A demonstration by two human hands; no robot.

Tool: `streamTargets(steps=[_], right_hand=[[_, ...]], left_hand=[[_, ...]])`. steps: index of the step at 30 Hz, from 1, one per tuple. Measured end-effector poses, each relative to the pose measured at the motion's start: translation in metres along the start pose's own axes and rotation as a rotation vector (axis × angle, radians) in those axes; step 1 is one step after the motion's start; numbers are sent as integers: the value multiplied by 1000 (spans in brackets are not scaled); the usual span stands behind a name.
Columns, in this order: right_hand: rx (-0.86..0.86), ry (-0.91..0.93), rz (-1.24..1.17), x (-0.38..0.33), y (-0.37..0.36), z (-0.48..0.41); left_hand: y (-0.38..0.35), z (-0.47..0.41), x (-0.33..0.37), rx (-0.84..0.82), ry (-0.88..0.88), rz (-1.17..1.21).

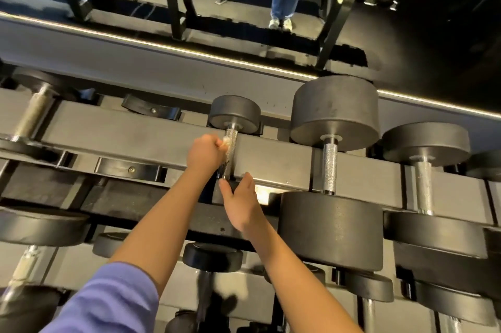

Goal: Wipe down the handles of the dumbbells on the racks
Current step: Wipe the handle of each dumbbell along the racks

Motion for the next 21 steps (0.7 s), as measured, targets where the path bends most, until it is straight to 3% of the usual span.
streamTargets(steps=[9,14,21], right_hand=[[25,34,18,5,-2,-1],[68,25,-57,6,-2,0],[204,-139,-183,-2,-15,-4]], left_hand=[[-4,12,-4,23,4,-89],[-7,12,-8,67,-154,-84],[6,-26,-9,-79,-200,-4]])
Point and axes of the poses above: each hand's wrist, its own z-axis away from the middle knuckle, its own y-axis out of the back of the hand, x = y × z, the point moved 4 cm from there along -z, towards the middle knuckle, and after that the axes turned 2 degrees about -z, right-handed, at the moved point
